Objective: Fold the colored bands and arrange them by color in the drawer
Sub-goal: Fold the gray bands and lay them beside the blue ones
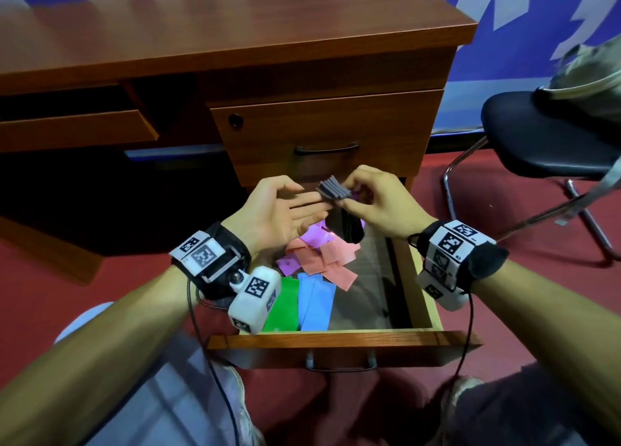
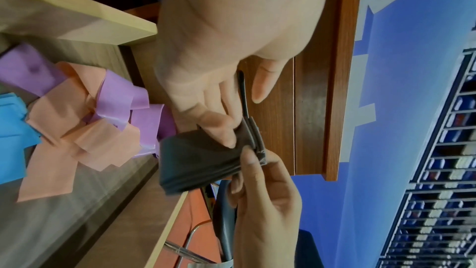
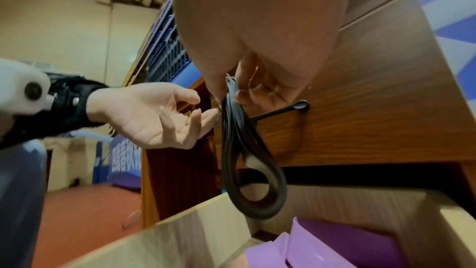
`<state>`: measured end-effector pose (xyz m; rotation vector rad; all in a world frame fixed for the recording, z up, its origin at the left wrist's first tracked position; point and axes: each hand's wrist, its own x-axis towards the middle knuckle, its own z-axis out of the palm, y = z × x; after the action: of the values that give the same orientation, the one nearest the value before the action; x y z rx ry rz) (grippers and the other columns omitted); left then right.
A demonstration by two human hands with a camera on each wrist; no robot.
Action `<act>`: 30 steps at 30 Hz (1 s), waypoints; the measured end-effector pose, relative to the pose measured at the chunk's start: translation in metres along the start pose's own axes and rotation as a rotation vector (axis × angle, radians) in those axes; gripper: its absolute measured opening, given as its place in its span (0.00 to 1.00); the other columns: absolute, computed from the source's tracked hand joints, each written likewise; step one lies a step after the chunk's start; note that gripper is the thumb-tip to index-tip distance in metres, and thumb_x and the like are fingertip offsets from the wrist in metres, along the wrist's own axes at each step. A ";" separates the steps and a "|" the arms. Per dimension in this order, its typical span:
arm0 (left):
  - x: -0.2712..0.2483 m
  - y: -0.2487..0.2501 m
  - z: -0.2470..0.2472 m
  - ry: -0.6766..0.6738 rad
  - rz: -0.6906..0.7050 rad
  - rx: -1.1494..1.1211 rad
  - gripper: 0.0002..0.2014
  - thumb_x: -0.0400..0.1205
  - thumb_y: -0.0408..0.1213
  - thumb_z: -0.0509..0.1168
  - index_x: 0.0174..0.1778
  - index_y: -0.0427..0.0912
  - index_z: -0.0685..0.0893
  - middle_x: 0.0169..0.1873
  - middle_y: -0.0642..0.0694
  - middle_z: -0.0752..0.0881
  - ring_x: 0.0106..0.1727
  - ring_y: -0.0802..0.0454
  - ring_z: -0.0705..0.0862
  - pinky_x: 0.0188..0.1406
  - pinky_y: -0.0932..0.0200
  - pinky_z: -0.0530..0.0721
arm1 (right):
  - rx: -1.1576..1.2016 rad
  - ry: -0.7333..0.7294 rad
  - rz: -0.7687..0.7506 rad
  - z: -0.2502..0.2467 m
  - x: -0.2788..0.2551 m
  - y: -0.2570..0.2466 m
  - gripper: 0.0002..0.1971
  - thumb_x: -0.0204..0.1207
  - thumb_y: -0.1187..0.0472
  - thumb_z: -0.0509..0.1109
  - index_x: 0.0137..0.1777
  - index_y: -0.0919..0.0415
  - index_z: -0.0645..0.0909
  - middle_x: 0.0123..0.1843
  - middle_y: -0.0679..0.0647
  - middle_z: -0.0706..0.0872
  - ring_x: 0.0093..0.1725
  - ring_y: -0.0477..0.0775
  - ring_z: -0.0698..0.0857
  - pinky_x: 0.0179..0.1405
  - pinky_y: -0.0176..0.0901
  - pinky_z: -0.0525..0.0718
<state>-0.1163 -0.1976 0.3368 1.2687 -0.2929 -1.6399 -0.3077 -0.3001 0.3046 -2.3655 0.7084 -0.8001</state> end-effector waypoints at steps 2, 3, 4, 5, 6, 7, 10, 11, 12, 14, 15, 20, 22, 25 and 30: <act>0.002 0.000 0.003 0.008 0.047 0.053 0.22 0.79 0.34 0.60 0.68 0.32 0.85 0.59 0.37 0.91 0.49 0.46 0.90 0.43 0.62 0.79 | 0.064 0.064 0.112 0.000 -0.002 0.005 0.06 0.77 0.57 0.76 0.49 0.58 0.84 0.44 0.51 0.85 0.39 0.50 0.83 0.39 0.38 0.79; 0.004 -0.001 0.006 0.024 0.090 0.101 0.21 0.79 0.32 0.60 0.67 0.33 0.87 0.55 0.41 0.92 0.47 0.48 0.89 0.43 0.62 0.79 | 0.100 0.081 0.159 -0.001 -0.002 0.006 0.06 0.78 0.56 0.74 0.50 0.56 0.84 0.44 0.50 0.86 0.40 0.51 0.85 0.40 0.41 0.81; 0.008 -0.001 0.008 0.053 0.151 0.175 0.18 0.80 0.30 0.62 0.64 0.35 0.89 0.50 0.44 0.92 0.46 0.49 0.88 0.42 0.62 0.78 | 0.141 0.096 0.195 -0.003 -0.002 0.005 0.06 0.79 0.55 0.73 0.50 0.56 0.84 0.44 0.50 0.88 0.41 0.51 0.86 0.42 0.44 0.83; 0.012 -0.002 0.011 0.093 0.222 0.269 0.15 0.80 0.30 0.66 0.60 0.38 0.90 0.47 0.45 0.91 0.47 0.49 0.87 0.40 0.62 0.78 | 0.197 0.110 0.223 -0.005 -0.003 0.004 0.05 0.81 0.57 0.71 0.51 0.57 0.85 0.44 0.49 0.88 0.41 0.48 0.86 0.42 0.43 0.84; 0.015 -0.004 0.015 0.140 0.290 0.375 0.12 0.79 0.32 0.70 0.58 0.41 0.90 0.47 0.45 0.91 0.50 0.48 0.87 0.39 0.61 0.78 | 0.269 0.119 0.254 -0.007 -0.003 0.001 0.05 0.82 0.60 0.70 0.52 0.61 0.85 0.41 0.47 0.88 0.37 0.42 0.85 0.39 0.38 0.82; 0.019 -0.006 0.017 0.184 0.351 0.468 0.15 0.76 0.34 0.76 0.58 0.43 0.87 0.50 0.44 0.90 0.53 0.48 0.88 0.40 0.60 0.80 | 0.357 0.121 0.290 -0.008 -0.003 -0.002 0.06 0.84 0.63 0.68 0.53 0.65 0.85 0.35 0.45 0.86 0.31 0.37 0.82 0.34 0.33 0.80; 0.027 -0.012 0.020 0.105 0.363 0.640 0.28 0.73 0.31 0.81 0.68 0.42 0.79 0.57 0.45 0.90 0.57 0.51 0.89 0.44 0.64 0.85 | 0.546 0.106 0.384 -0.010 -0.002 -0.011 0.08 0.86 0.64 0.65 0.51 0.68 0.83 0.27 0.48 0.77 0.24 0.40 0.74 0.27 0.31 0.77; 0.030 -0.013 0.020 0.023 0.331 0.658 0.27 0.74 0.27 0.79 0.68 0.41 0.81 0.56 0.46 0.92 0.57 0.51 0.90 0.46 0.65 0.86 | 0.567 0.110 0.399 -0.010 -0.002 -0.012 0.09 0.86 0.62 0.65 0.50 0.69 0.82 0.28 0.51 0.75 0.25 0.44 0.73 0.29 0.35 0.76; 0.033 -0.015 0.019 -0.038 0.309 0.666 0.24 0.75 0.24 0.78 0.66 0.41 0.83 0.52 0.47 0.93 0.55 0.53 0.92 0.47 0.65 0.87 | 0.586 0.120 0.415 -0.011 0.000 -0.012 0.11 0.86 0.61 0.65 0.50 0.70 0.82 0.28 0.52 0.74 0.26 0.46 0.71 0.31 0.38 0.76; 0.035 -0.018 0.020 -0.081 0.329 0.704 0.19 0.76 0.24 0.78 0.62 0.41 0.86 0.50 0.48 0.94 0.51 0.57 0.92 0.45 0.67 0.87 | 0.620 0.159 0.461 -0.013 0.002 -0.008 0.13 0.85 0.59 0.66 0.49 0.69 0.83 0.28 0.50 0.73 0.27 0.47 0.71 0.32 0.40 0.75; 0.037 -0.020 0.019 -0.084 0.355 0.742 0.19 0.76 0.27 0.79 0.62 0.40 0.87 0.52 0.45 0.94 0.50 0.57 0.91 0.44 0.67 0.87 | 0.627 0.172 0.482 -0.014 0.002 -0.006 0.13 0.85 0.58 0.66 0.49 0.69 0.83 0.29 0.51 0.74 0.29 0.48 0.72 0.34 0.42 0.75; 0.048 -0.027 0.016 -0.064 0.437 0.960 0.21 0.73 0.44 0.84 0.60 0.45 0.88 0.53 0.48 0.94 0.55 0.49 0.92 0.60 0.50 0.88 | 0.658 0.162 0.543 -0.019 0.000 0.001 0.10 0.85 0.59 0.65 0.43 0.59 0.84 0.28 0.51 0.77 0.29 0.49 0.75 0.32 0.41 0.77; 0.055 -0.033 0.013 -0.081 0.444 1.202 0.27 0.69 0.51 0.85 0.60 0.47 0.84 0.51 0.53 0.93 0.51 0.55 0.91 0.56 0.56 0.90 | 0.635 0.169 0.543 -0.022 -0.001 0.003 0.11 0.85 0.61 0.65 0.40 0.58 0.81 0.25 0.49 0.75 0.23 0.44 0.72 0.25 0.37 0.74; 0.084 -0.051 0.003 -0.109 0.343 1.627 0.29 0.72 0.49 0.83 0.61 0.42 0.78 0.43 0.52 0.89 0.39 0.54 0.86 0.32 0.65 0.81 | 0.532 0.166 0.558 -0.022 -0.001 0.011 0.10 0.85 0.61 0.65 0.42 0.60 0.81 0.23 0.43 0.77 0.20 0.38 0.72 0.22 0.33 0.70; 0.135 -0.076 -0.013 -0.526 0.564 2.430 0.27 0.76 0.39 0.72 0.72 0.47 0.78 0.62 0.43 0.83 0.54 0.39 0.84 0.46 0.47 0.85 | 0.408 0.190 0.589 -0.012 0.001 0.030 0.10 0.82 0.59 0.66 0.38 0.57 0.82 0.28 0.47 0.78 0.23 0.41 0.73 0.24 0.36 0.69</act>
<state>-0.1408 -0.2660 0.1997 1.6431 -3.1548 -0.3115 -0.3240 -0.3261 0.2946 -1.6076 1.1273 -0.8093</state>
